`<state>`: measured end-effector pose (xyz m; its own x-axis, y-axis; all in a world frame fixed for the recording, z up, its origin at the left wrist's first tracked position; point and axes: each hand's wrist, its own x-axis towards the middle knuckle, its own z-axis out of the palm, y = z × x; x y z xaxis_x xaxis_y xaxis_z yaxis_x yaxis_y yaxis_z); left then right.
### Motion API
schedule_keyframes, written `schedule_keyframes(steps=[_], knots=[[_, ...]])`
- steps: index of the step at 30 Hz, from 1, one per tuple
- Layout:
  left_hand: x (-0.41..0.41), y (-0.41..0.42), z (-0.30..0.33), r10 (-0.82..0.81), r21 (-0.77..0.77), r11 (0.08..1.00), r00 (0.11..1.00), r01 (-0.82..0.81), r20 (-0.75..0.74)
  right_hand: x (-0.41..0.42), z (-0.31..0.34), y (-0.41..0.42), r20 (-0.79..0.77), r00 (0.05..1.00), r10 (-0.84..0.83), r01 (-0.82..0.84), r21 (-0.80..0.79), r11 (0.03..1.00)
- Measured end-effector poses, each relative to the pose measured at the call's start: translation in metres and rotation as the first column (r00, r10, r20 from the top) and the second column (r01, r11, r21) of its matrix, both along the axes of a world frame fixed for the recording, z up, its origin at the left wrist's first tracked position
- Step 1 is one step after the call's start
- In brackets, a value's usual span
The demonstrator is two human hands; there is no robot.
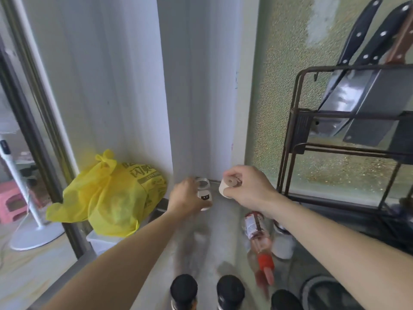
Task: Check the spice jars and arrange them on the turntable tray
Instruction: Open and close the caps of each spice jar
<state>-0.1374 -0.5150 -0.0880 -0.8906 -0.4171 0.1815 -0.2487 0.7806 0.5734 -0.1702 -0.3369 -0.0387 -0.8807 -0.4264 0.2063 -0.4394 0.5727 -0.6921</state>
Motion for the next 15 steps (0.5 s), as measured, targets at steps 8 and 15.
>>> schedule_keyframes(steps=[8, 15], knots=[[0.092, 0.083, 0.086, -0.179, 0.112, 0.970, 0.948, 0.214, -0.262, 0.073, 0.111, 0.091, -0.092, 0.985, 0.145, -0.150, -0.061, 0.987], [0.189, 0.201, 0.100, -0.301, 0.400, 0.801, 0.877, 0.445, -0.374, 0.158, 0.155, 0.216, -0.043, 0.965, 0.260, -0.257, 0.073, 0.964]])
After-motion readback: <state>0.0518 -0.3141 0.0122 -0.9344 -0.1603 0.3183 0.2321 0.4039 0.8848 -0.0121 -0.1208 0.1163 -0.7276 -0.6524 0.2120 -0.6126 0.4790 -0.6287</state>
